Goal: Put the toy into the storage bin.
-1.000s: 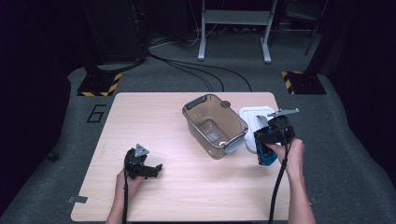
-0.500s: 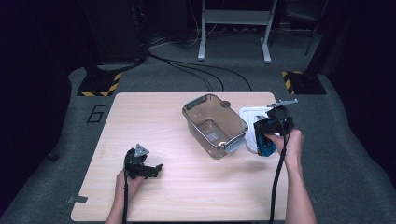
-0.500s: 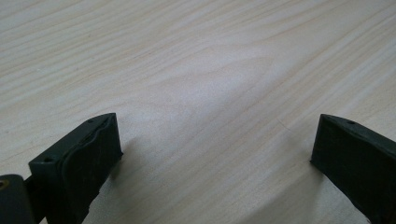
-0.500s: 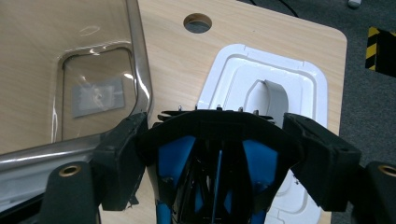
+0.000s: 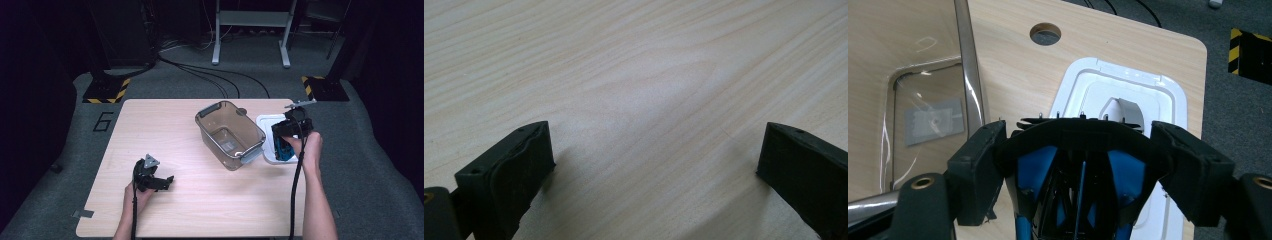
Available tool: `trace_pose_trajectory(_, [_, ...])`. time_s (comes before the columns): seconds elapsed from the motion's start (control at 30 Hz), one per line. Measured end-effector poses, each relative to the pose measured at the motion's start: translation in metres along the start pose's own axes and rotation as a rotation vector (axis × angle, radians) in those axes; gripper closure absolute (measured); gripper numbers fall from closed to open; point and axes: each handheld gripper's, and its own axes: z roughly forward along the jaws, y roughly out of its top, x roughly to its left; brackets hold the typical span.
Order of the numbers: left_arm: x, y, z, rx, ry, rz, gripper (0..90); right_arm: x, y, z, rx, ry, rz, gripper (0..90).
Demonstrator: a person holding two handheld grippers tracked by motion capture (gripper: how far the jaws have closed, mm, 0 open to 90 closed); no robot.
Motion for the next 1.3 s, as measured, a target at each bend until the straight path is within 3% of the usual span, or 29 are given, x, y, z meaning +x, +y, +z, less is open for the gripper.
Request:
trace_pose_trajectory(0.87, [0.0,0.0,0.0,-0.001,0.0,-0.001,1.4,0.004,0.032,0.009,-0.064,-0.05,0.008,24.5])
trace_pose_trajectory(1.3, [0.0,0.0,0.0,0.0,0.0,0.0,1.4,0.011,0.051,0.003,-0.114,-0.08,-0.023,24.5])
